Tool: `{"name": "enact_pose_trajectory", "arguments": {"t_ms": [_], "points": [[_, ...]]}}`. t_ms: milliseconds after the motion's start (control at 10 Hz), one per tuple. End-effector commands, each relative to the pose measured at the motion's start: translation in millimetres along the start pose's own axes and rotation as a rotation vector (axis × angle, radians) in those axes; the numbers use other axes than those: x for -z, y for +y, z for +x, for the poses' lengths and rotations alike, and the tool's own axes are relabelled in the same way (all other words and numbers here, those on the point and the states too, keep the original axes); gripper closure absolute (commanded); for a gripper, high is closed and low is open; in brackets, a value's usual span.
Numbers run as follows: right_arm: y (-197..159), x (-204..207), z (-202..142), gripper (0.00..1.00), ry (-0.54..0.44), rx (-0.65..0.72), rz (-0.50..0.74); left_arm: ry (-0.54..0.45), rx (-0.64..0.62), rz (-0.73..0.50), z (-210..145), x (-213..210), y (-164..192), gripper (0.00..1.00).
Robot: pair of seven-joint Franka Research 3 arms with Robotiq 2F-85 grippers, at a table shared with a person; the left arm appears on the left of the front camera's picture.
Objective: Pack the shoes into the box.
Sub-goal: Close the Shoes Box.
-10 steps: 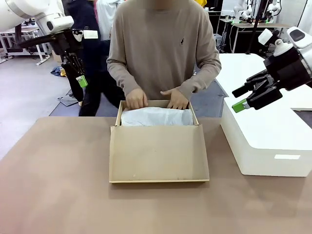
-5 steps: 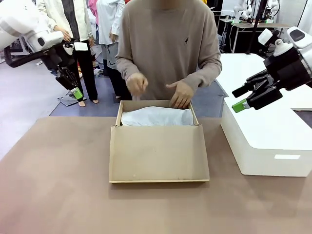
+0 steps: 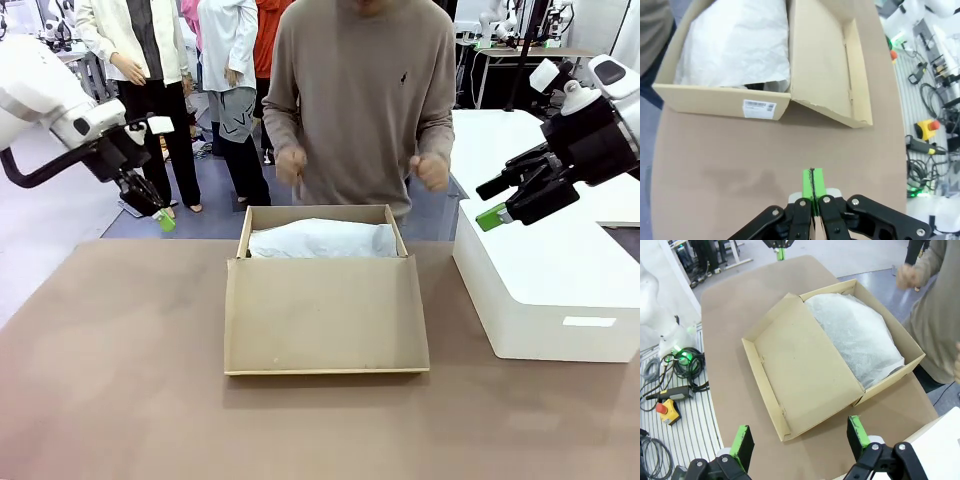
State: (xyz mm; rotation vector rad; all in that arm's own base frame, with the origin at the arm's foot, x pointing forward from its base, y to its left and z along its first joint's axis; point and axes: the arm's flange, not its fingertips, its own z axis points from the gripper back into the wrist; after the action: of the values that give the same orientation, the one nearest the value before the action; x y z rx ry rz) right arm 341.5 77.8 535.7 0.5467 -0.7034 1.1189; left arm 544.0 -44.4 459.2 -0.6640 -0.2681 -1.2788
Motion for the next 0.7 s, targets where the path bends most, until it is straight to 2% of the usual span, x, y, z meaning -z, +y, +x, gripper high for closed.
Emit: {"name": "enact_pose_trajectory", "arguments": {"t_ms": [0, 100, 600], "points": [[-2.5, 2.9, 1.3, 0.0, -0.037, -0.023, 0.008, -0.029, 0.01, 0.007, -9.9, 8.7, -13.1, 1.0], [-2.5, 2.9, 1.3, 0.0, -0.037, -0.023, 0.008, 0.0, 0.0, 0.0, 0.0, 0.0, 0.0, 1.0], [-2.5, 2.9, 1.3, 0.0, -0.037, -0.023, 0.008, 0.0, 0.0, 0.0, 0.0, 0.0, 0.0, 1.0]]}}
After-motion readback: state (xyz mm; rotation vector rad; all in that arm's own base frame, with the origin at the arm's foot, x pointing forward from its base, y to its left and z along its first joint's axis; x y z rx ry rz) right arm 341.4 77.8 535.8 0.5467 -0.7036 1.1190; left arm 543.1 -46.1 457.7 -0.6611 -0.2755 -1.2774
